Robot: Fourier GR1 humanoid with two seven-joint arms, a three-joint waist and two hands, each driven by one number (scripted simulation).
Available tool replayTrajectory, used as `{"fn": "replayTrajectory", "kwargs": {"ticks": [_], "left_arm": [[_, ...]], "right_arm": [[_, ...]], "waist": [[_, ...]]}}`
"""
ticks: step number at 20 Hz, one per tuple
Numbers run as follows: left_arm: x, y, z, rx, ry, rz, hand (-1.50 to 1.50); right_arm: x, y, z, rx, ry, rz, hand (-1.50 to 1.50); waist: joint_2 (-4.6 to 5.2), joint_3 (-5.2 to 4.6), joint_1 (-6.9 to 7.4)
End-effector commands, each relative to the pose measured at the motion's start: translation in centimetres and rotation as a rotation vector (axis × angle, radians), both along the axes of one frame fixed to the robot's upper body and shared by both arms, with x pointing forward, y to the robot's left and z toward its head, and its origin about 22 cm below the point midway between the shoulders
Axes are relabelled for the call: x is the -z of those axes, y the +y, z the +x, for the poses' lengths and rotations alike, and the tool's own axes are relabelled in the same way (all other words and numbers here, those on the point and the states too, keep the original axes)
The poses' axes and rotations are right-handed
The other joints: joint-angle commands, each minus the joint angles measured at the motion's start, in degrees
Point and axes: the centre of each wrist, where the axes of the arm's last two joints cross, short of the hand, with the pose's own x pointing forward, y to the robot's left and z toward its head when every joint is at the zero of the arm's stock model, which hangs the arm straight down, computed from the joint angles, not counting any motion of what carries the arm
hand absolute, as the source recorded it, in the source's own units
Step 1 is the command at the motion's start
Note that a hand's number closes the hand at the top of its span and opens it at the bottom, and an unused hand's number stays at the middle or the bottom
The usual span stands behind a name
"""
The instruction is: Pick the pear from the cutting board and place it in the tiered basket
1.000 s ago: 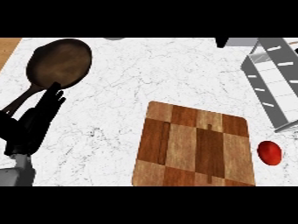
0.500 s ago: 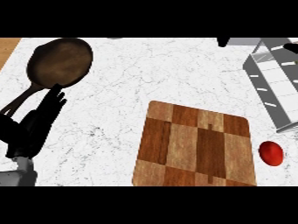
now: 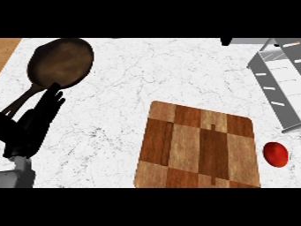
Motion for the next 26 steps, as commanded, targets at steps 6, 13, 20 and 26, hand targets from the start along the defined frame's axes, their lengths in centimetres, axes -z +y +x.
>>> {"fn": "replayTrajectory", "kwargs": {"ticks": [6, 13, 20, 26], "left_arm": [[2.2, -1.4, -1.2, 0.008, -0.009, -0.001, 0.00], [0.8, -0.2, -1.5, 0.003, 0.000, 0.001, 0.00], [0.2, 0.0, -1.0, 0.011, -0.013, 0.000, 0.00], [-1.1, -0.4, 0.7, -0.008, -0.005, 0.004, 0.00]], "right_arm": [[-1.9, -8.5, -4.7, 0.142, -0.172, 0.251, -1.50], [-3.3, -15.8, -11.6, 0.292, -0.212, 0.277, -1.50], [-6.7, -20.2, -17.9, 0.315, -0.238, 0.268, -1.50], [-6.3, -22.1, -21.7, 0.287, -0.221, 0.227, -1.50]], "waist": [[0.36, 0.31, -0.06], [0.42, 0.39, 0.03], [0.67, 0.50, 0.54], [0.66, 0.57, 0.06]]}}
